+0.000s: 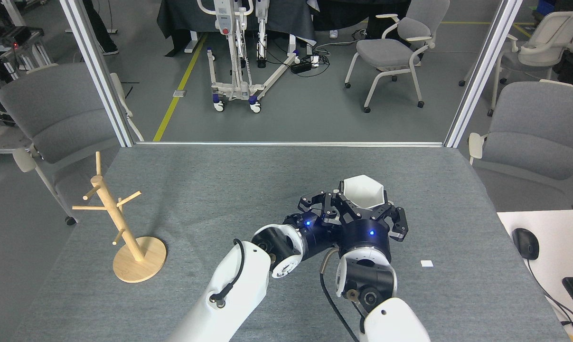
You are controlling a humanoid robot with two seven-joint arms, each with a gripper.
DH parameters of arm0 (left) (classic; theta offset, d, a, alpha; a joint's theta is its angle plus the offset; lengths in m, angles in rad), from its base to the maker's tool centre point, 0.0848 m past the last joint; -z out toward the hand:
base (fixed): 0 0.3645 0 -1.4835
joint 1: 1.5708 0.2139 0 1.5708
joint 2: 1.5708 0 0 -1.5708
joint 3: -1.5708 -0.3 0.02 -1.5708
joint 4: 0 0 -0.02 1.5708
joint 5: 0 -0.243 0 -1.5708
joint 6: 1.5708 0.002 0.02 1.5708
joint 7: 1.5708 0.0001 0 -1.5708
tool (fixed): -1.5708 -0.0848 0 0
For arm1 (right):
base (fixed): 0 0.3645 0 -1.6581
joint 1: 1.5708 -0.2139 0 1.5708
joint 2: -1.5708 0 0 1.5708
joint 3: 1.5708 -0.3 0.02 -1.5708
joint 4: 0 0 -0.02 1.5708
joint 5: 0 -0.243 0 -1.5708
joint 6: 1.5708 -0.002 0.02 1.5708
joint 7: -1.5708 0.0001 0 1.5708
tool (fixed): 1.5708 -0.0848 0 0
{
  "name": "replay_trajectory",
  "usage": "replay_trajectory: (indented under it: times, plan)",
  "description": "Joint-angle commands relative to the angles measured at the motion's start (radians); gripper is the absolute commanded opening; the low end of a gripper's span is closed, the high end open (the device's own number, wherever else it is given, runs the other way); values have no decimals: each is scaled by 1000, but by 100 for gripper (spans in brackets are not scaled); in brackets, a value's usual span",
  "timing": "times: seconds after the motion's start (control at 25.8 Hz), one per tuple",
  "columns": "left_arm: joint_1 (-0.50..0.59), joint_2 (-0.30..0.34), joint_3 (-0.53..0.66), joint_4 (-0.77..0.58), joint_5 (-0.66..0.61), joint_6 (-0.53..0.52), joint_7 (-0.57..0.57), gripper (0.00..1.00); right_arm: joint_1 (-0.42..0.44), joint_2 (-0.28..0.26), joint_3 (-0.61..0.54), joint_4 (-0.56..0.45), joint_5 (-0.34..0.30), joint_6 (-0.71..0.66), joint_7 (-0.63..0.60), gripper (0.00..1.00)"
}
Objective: Hang cup on storage rack
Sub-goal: 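Grasp the white cup with the left gripper from the right gripper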
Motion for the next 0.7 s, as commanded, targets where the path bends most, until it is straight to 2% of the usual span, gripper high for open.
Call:
replay_trajectory:
  times: [0.0, 0.04, 0.12, 0.16, 0.54, 0.58, 0.66]
  plan:
    - [1, 0, -10, -5, -1, 26, 3, 61, 2, 5, 18, 0, 0, -2, 16, 17]
    - [-1, 0, -12, -5, -3, 21, 0, 48, 2, 11, 18, 0, 0, -2, 16, 17]
    - [-1, 0, -10, -5, 0, 17, -12, 12, 2, 15, 18, 0, 0, -4, 16, 17]
    - [-1, 0, -10, -5, 2, 15, -20, 0, 2, 17, 18, 2, 0, -4, 14, 16]
    - [1, 0, -2, 7, 4, 17, -20, 0, 11, 37, 19, 11, 0, -39, 13, 17]
    - [-1, 0, -2, 5, 4, 17, -20, 0, 13, 42, 18, 11, 0, -48, 13, 19]
    - [1, 0, -1, 5, 4, 17, -20, 0, 11, 46, 16, 11, 0, -56, 11, 32]
